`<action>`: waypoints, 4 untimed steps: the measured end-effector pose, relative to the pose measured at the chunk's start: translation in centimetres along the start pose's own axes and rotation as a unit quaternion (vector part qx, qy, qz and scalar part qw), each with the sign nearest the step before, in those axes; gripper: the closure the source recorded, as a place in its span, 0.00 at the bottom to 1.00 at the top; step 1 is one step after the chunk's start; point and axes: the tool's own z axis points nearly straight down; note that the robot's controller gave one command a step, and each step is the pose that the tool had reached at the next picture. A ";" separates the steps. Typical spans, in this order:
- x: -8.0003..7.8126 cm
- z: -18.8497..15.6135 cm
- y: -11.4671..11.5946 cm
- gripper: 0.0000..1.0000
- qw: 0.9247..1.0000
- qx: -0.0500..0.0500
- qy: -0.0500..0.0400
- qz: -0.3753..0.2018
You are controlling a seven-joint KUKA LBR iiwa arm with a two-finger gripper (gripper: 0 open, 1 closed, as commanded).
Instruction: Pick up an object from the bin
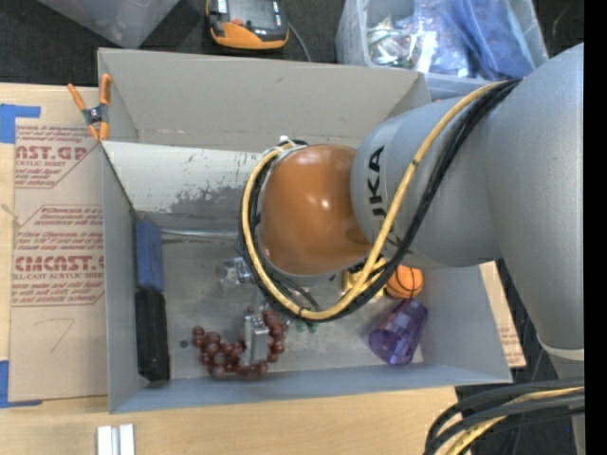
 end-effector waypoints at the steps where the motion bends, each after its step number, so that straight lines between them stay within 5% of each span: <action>1: 0.8 4.9 -1.6 0.00 0.999 0.000 0.011 -0.042; 2: 0.6 7.6 0.3 0.00 0.991 -0.001 -0.008 -0.136; 3: 1.3 7.7 -2.4 1.00 0.999 -0.003 0.009 -0.050; 4: 1.3 7.7 -2.4 1.00 0.999 -0.003 0.009 -0.050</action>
Offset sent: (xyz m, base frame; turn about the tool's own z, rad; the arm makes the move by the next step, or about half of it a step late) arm -0.0097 0.0013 -0.0784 -0.2759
